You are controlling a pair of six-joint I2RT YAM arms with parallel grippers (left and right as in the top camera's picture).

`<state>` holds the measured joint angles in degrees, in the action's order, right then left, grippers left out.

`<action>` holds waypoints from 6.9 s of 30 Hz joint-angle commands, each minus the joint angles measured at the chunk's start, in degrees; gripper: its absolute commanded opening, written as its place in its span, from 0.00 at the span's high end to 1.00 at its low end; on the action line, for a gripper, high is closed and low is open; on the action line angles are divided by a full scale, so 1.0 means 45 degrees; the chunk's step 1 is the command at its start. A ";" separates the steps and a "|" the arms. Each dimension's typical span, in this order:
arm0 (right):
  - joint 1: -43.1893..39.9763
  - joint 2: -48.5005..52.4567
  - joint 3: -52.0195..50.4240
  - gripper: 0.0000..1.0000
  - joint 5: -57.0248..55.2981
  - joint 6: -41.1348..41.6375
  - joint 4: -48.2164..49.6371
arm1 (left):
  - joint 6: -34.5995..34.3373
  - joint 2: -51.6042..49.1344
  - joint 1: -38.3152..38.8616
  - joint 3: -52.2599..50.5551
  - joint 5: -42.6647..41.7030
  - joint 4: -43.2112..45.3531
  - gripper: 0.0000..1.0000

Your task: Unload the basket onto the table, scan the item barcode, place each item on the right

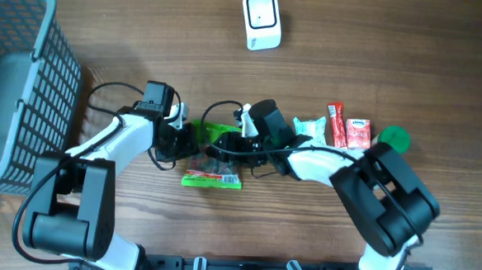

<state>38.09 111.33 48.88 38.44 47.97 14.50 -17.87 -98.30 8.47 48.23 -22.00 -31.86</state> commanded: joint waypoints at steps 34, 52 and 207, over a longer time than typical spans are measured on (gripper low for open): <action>-0.0029 0.0233 -0.0223 0.27 -0.1608 -0.0622 -0.0777 | 0.0165 0.1472 0.0646 0.0087 0.0092 -0.3045 0.96; -0.0947 -0.0209 -0.0223 0.88 0.0209 -0.0651 -0.2234 | 0.0262 0.1647 0.0651 -0.0525 0.0573 -0.2540 0.96; -0.1787 -0.0204 0.1044 0.35 0.1243 -0.4396 -0.5090 | -0.1647 0.0549 0.0238 -0.0753 0.1705 -0.0141 0.95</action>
<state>30.15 108.88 55.29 39.83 24.84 -10.02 -26.20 -94.13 9.23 45.69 -14.39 -32.88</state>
